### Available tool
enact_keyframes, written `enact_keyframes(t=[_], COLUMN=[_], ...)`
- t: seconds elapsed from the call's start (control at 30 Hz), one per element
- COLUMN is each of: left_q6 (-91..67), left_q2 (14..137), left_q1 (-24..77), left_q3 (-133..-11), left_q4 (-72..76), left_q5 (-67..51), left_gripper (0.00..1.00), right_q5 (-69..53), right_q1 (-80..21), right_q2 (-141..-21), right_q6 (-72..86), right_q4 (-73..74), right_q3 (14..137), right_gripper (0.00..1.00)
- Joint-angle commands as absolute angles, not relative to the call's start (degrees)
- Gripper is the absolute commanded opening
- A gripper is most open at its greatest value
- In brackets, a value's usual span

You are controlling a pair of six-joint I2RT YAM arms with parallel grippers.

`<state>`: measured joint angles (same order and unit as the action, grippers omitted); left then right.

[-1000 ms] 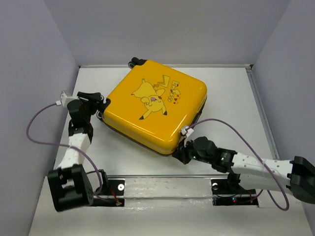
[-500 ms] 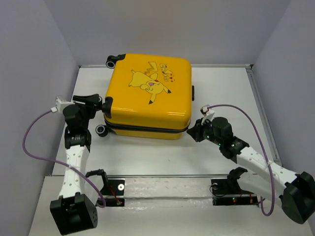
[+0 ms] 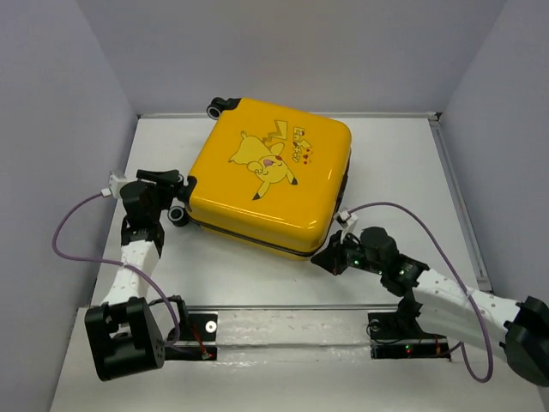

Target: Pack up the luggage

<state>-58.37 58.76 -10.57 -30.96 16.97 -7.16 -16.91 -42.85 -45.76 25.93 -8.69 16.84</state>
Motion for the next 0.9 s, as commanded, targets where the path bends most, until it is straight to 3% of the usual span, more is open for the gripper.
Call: enact_keyframes(t=[0.0,0.17,0.27,0.43,0.5,0.53,0.6,0.7,0.87], left_q6=[-53.88,-52.3,-51.33,-47.05,-42.83,-42.28,-42.01,-41.49,-41.13], left_q2=[60.29,57.75,56.52,55.11,55.02,54.41,50.81,47.73,51.93], left_q1=[-8.88,-8.53,-8.7,-8.96,-9.4,-9.75,-10.54,-10.72,-11.68], left_q3=[-27.96,-24.0,-23.11,-30.11,-34.34,-37.41,-39.54,-43.23,-43.16], left_q4=[24.69,25.4,24.79,20.23,14.26,12.85,11.08,9.59,7.65], left_q5=[-15.82,-16.35,-16.26,-15.65,-12.67,-11.96,-7.75,-3.61,-4.65], left_gripper=[0.06,0.06,0.06,0.06,0.13,0.23,0.27,0.06,0.06], right_q5=[-19.36,-0.73,7.63,-2.69,-3.78,-4.04,-3.87,-3.52,-2.46], right_q1=[-54.38,-65.89,-64.96,-53.38,-51.95,-51.94,-51.42,-50.89,-50.36], right_q2=[-51.49,-62.9,-64.42,-60.13,-58.89,-58.8,-58.54,-55.47,-48.18], right_q6=[28.3,25.33,22.17,18.72,17.14,16.7,16.79,18.1,18.28], right_q4=[-18.62,-26.43,-28.13,-21.1,-18.12,-17.32,-16.52,-16.35,-12.14], right_q3=[21.09,27.24,29.26,35.06,36.03,36.12,35.16,32.0,30.5], right_gripper=[0.07,0.07,0.07,0.07,0.07,0.07,0.07,0.07,0.07])
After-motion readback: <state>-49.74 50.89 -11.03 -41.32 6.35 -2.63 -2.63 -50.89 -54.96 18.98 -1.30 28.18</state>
